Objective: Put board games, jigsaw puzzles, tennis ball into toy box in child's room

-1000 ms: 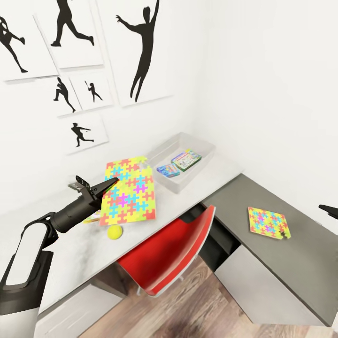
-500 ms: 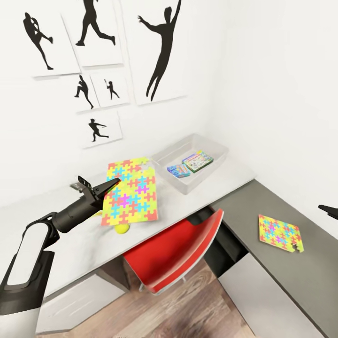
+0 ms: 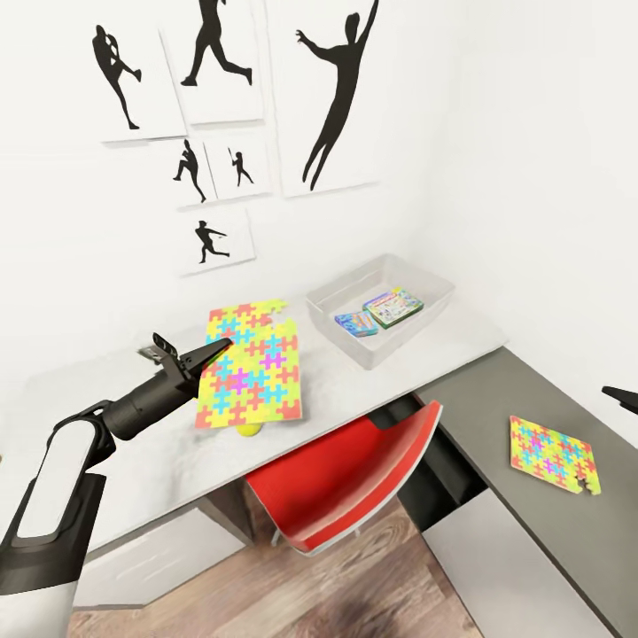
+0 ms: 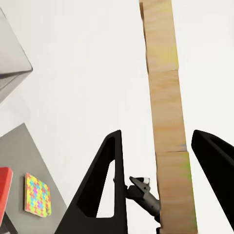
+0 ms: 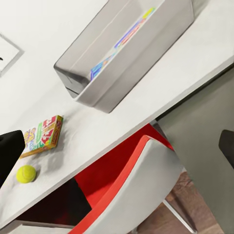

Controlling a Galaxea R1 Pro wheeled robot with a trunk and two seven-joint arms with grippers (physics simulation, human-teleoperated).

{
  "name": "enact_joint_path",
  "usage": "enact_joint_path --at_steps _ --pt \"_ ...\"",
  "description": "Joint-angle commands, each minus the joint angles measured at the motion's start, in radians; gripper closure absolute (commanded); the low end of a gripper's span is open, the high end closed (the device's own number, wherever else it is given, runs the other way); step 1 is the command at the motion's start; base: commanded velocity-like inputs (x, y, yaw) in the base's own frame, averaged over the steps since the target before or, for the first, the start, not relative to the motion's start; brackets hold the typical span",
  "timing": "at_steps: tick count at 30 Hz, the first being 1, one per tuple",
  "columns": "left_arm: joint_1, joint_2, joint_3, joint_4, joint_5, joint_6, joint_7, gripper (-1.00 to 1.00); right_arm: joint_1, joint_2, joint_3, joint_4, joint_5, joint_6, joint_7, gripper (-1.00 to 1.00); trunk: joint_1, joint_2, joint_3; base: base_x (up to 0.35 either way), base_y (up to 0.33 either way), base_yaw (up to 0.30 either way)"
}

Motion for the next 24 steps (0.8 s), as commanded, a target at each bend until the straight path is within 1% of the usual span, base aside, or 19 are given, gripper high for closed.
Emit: enact_joint_path --at_steps 1,6,17,24 --pt "-0.001 0.0 0.001 0.0 -0.005 0.004 -0.006 1.0 -0.001 0.0 -0.002 0.0 0.005 0.005 0.007 -1.0 0.001 -0.002 -0.002 0.0 -0.001 0.023" --pt "-0.001 0.0 0.0 0.0 -0.008 0.004 -0.006 1.0 -0.001 0.0 -0.005 0.0 0.006 0.005 0.007 -1.0 0.001 -0.002 -0.002 0.016 -0.074 0.011" --pt "-0.001 0.0 0.0 0.0 -0.012 0.004 -0.002 1.0 -0.001 0.0 -0.002 0.0 0.006 0.005 0.007 -1.0 0.001 -0.002 -0.002 0.058 -0.218 0.001" --pt "-0.001 0.001 0.0 0.0 -0.013 0.004 -0.003 1.0 -0.001 -0.001 0.004 0.0 0.005 0.005 0.007 -1.0 0.001 -0.002 -0.003 0.01 -0.034 0.0"
